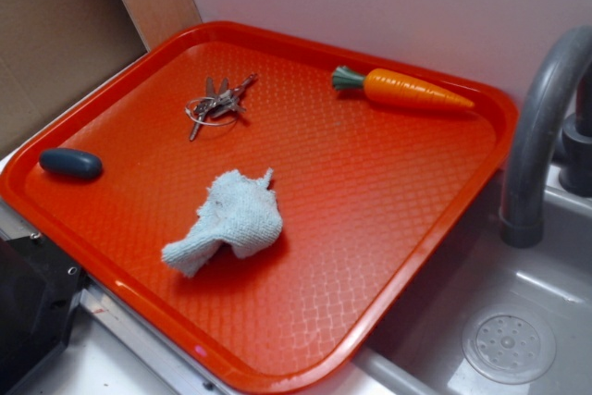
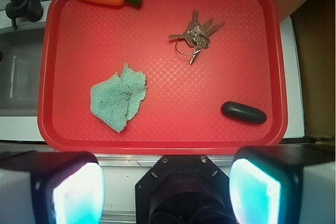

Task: Grab the blue cloth.

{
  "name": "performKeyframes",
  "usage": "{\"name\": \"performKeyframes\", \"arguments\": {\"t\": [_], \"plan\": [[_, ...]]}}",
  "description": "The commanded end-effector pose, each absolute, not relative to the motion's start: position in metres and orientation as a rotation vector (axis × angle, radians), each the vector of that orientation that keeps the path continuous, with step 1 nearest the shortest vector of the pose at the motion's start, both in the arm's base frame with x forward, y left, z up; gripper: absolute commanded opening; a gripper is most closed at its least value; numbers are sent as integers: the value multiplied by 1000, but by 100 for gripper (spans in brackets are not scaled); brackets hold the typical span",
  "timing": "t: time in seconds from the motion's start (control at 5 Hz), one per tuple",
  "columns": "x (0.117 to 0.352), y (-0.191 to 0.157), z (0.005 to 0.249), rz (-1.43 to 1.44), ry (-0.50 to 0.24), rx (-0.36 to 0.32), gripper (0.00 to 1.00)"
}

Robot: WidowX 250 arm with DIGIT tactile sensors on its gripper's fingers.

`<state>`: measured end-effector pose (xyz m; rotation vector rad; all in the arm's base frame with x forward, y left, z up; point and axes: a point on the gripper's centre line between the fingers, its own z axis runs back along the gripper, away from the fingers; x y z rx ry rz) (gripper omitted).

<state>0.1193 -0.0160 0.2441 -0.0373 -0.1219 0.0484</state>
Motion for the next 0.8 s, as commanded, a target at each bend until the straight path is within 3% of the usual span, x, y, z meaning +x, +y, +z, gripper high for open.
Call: {"name": "performKeyframes", "arguments": {"t": [0.0, 0.2, 0.4, 0.6], "plan": [[119, -16, 244, 48, -122, -37, 100], [144, -66, 194, -206, -156, 36, 100], [139, -103, 158, -453, -227, -2, 100], [131, -110, 108, -578, -235, 31, 100]]}}
